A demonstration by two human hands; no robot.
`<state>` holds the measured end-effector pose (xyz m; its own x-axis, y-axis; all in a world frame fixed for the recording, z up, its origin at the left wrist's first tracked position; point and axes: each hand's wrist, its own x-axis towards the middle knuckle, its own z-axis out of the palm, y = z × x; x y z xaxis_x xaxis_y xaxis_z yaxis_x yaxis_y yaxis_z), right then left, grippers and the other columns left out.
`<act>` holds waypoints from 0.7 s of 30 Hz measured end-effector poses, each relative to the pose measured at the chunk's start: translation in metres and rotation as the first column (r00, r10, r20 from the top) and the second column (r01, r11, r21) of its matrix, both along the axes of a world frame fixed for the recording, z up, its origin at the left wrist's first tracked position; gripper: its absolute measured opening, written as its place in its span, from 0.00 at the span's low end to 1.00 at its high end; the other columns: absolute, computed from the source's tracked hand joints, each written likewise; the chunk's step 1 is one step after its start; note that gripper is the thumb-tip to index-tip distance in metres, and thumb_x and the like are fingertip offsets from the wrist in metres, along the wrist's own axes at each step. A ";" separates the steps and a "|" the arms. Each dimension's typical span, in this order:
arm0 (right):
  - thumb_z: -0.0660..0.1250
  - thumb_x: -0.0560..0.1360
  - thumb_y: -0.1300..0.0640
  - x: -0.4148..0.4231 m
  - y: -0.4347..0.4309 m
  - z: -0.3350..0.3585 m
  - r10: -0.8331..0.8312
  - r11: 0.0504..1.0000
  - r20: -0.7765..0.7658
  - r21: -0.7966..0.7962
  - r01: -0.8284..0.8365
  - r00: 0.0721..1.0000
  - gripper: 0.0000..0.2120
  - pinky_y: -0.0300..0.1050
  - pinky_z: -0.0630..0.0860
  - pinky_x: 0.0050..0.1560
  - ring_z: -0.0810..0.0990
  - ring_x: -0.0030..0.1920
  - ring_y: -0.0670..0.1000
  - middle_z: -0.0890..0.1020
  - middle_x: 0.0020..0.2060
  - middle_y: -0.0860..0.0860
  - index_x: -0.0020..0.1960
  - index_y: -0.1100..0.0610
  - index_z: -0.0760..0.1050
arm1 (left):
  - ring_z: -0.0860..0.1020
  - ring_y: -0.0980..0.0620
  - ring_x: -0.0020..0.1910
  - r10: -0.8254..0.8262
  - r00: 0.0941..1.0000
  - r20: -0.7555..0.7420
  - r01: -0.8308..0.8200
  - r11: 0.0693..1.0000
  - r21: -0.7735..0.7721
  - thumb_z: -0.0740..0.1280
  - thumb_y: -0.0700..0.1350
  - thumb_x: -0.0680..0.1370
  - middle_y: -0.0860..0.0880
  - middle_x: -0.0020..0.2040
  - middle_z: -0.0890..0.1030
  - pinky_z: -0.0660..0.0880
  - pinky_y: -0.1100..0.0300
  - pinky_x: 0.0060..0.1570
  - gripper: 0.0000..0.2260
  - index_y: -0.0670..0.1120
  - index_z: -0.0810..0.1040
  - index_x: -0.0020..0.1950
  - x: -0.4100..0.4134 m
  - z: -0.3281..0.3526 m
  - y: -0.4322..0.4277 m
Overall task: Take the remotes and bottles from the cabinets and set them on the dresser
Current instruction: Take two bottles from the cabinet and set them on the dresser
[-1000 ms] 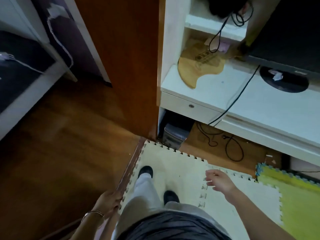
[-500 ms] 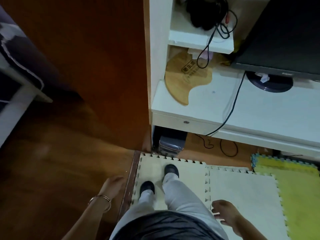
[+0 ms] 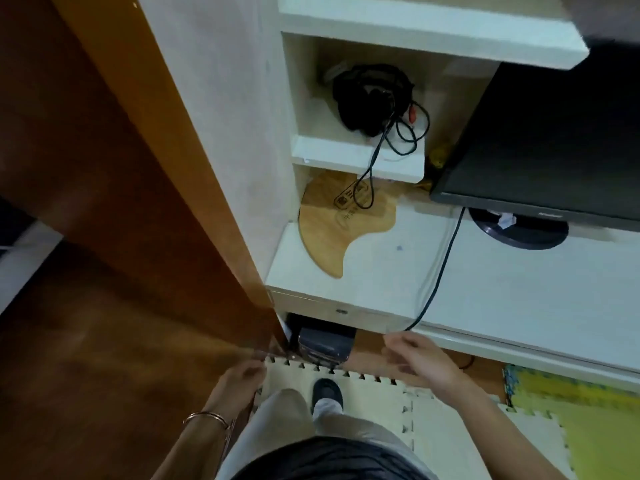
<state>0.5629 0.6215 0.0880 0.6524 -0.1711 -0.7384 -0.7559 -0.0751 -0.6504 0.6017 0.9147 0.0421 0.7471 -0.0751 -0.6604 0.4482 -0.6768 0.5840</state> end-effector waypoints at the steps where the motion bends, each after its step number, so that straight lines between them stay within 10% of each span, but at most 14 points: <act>1: 0.64 0.76 0.54 0.013 -0.001 0.015 -0.004 1.000 0.076 0.011 0.003 0.997 0.04 0.38 0.75 0.46 0.82 0.49 0.48 0.83 0.48 0.50 0.48 0.49 0.77 | 0.78 0.51 0.46 -0.020 0.998 0.055 0.021 1.000 -0.022 0.60 0.44 0.79 0.44 0.52 0.82 0.71 0.64 0.42 0.08 0.49 0.77 0.55 0.007 0.012 -0.009; 8: 0.67 0.74 0.53 0.083 -0.008 0.148 0.033 0.992 0.622 -0.115 0.050 0.782 0.07 0.45 0.76 0.54 0.83 0.48 0.45 0.84 0.48 0.50 0.48 0.43 0.79 | 0.80 0.61 0.50 0.016 0.863 0.504 0.232 0.874 -0.426 0.65 0.48 0.76 0.55 0.49 0.82 0.72 0.72 0.50 0.06 0.59 0.78 0.48 0.079 0.166 -0.080; 15: 0.68 0.73 0.57 0.126 -0.010 0.319 0.199 0.944 0.945 -0.256 0.210 0.260 0.10 0.30 0.77 0.47 0.82 0.48 0.42 0.84 0.45 0.45 0.50 0.43 0.78 | 0.80 0.62 0.51 0.350 0.390 0.852 0.529 0.672 -0.518 0.66 0.45 0.74 0.61 0.46 0.83 0.74 0.73 0.51 0.11 0.64 0.77 0.46 0.136 0.367 -0.121; 21: 0.67 0.74 0.64 0.151 -0.005 0.452 0.330 0.859 0.935 -0.241 0.452 -0.128 0.11 0.29 0.75 0.46 0.79 0.42 0.39 0.81 0.40 0.43 0.47 0.47 0.75 | 0.77 0.66 0.48 0.528 0.051 0.847 0.653 0.624 -0.429 0.65 0.44 0.73 0.61 0.47 0.79 0.73 0.71 0.52 0.10 0.60 0.73 0.47 0.151 0.499 -0.135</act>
<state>0.7143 0.6169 0.5404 0.4910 -0.2215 0.8425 0.6367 -0.5688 -0.5206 0.7526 0.7795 0.5414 0.4879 -0.0321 0.8723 -0.8604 0.1506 0.4869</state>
